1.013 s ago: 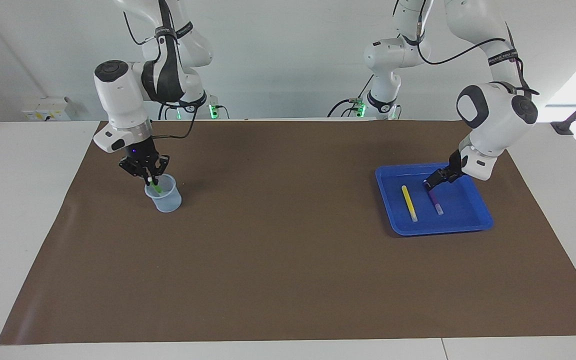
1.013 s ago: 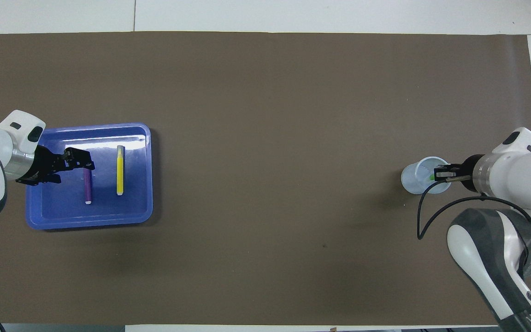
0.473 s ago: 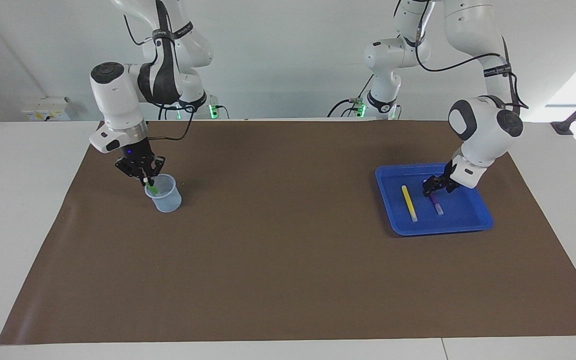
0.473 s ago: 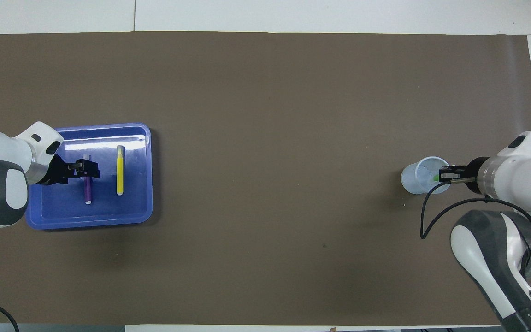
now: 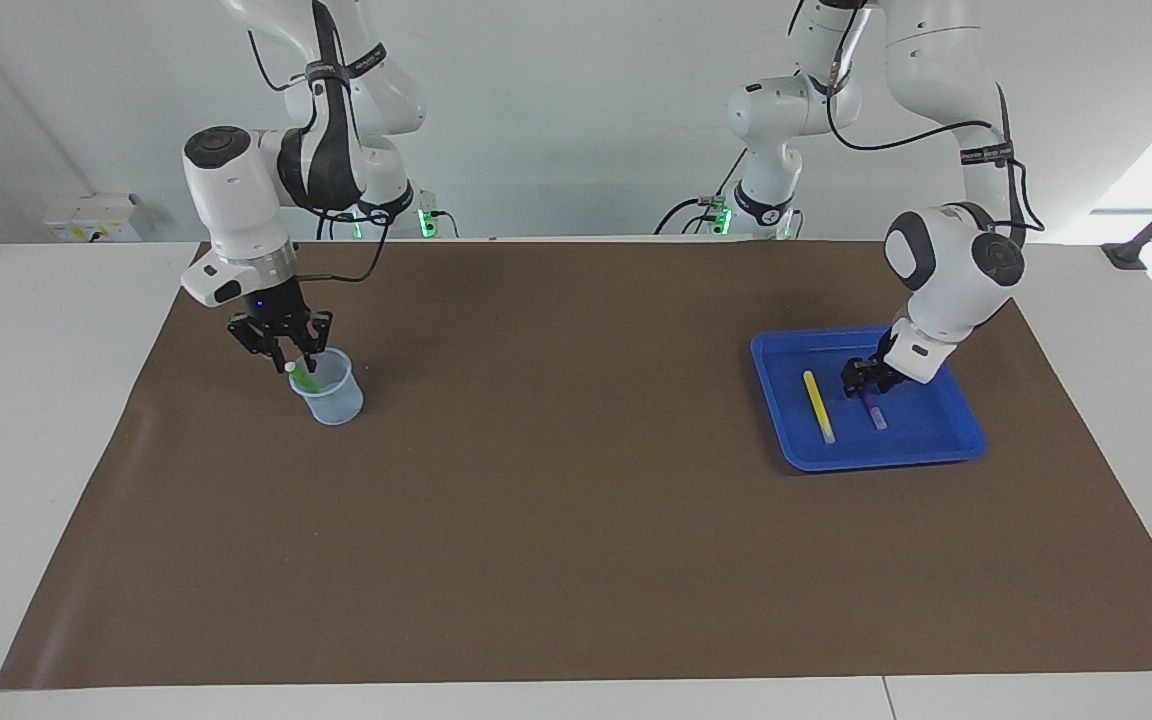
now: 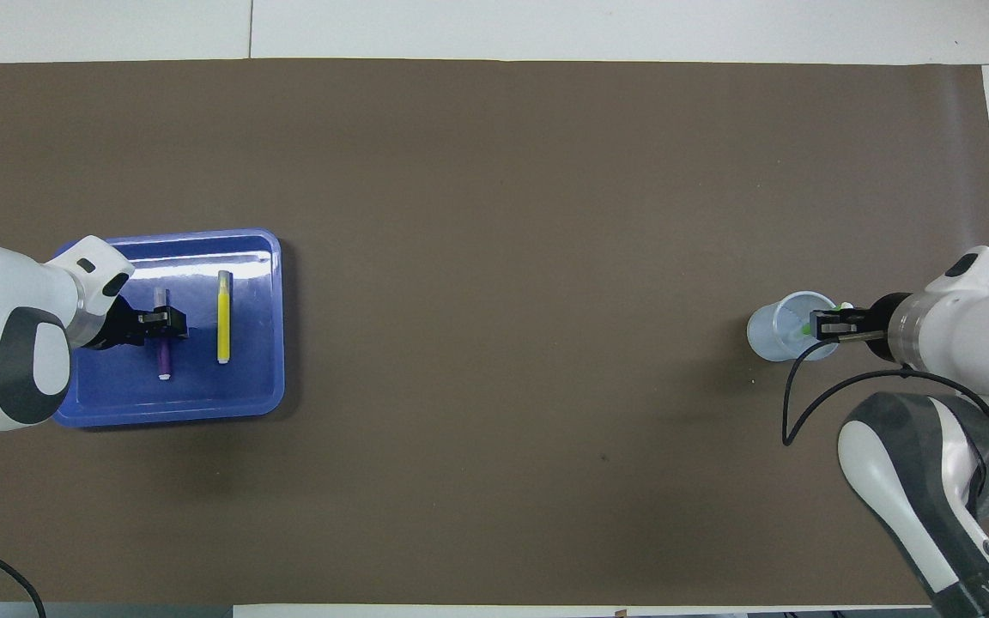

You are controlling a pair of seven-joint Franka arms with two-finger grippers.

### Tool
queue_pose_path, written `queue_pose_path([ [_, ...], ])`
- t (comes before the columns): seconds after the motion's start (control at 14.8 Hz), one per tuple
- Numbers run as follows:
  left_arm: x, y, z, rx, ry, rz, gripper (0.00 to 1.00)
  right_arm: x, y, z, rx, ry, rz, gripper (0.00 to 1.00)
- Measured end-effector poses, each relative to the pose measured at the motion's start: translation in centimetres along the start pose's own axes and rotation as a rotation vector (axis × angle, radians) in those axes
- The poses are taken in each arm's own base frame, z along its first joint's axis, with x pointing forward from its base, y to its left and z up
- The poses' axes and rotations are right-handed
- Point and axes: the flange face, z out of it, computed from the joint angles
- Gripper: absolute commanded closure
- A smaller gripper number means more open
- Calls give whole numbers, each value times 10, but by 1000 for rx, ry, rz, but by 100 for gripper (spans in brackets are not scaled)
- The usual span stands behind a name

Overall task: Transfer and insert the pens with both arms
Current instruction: 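Insert the green pen into the clear cup with the right gripper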

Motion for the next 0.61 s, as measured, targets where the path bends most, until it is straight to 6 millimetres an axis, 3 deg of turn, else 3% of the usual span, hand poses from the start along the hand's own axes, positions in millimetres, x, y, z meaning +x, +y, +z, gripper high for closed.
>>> queue_pose_path([
  [0.14, 1, 1, 2, 0, 7, 3, 43, 8, 1, -9, -2, 15, 1, 7],
  [0.27, 2, 1, 3, 0, 9, 4, 58, 18, 3, -24, -3, 6, 3, 7],
  [0.54, 3, -3, 1, 6, 17, 3, 99, 40, 8, -65, -7, -19, 9, 6],
  [0.61, 3, -3, 1, 6, 19, 4, 100, 45, 9, -78, -7, -32, 11, 6],
])
